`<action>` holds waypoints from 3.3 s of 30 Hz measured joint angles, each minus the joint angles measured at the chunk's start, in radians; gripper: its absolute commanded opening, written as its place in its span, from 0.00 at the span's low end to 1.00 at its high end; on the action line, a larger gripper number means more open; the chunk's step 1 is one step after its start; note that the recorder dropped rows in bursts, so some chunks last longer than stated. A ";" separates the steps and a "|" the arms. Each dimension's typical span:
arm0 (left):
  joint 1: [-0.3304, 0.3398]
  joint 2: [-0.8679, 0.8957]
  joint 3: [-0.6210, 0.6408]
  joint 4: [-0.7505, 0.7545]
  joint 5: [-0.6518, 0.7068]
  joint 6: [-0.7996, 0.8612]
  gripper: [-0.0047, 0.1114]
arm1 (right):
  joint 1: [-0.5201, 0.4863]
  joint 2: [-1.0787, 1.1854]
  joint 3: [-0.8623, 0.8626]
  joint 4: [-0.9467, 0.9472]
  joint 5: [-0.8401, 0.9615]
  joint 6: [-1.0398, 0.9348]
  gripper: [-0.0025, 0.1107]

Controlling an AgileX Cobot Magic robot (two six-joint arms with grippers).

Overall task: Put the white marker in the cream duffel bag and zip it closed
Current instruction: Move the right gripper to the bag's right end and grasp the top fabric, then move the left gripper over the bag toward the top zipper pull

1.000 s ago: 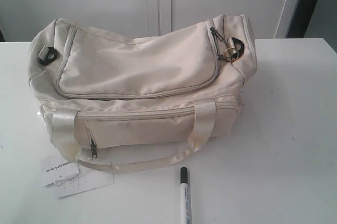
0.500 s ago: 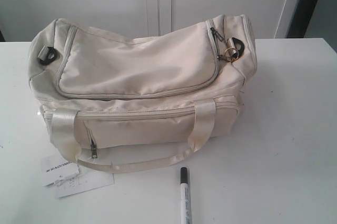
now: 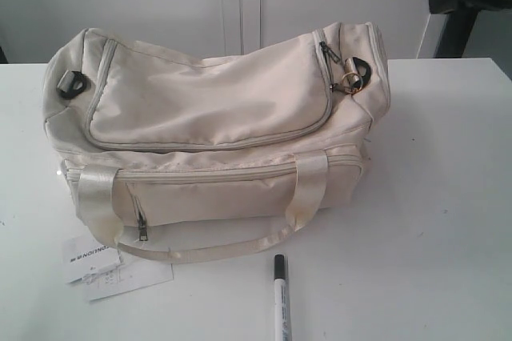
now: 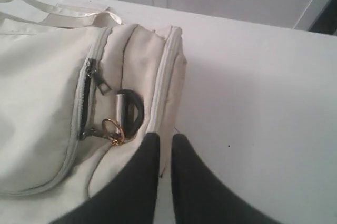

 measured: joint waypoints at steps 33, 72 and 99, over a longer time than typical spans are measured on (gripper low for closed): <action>0.000 0.000 0.000 -0.493 -0.006 -0.004 0.04 | 0.000 0.480 -0.321 0.091 0.027 0.010 0.59; 0.000 0.003 -0.093 -0.685 -0.120 0.139 0.04 | 0.000 0.518 -0.332 0.187 0.023 -0.051 0.02; 0.000 0.770 -0.594 -0.672 0.159 0.627 0.04 | 0.000 0.518 -0.332 0.187 0.023 -0.051 0.02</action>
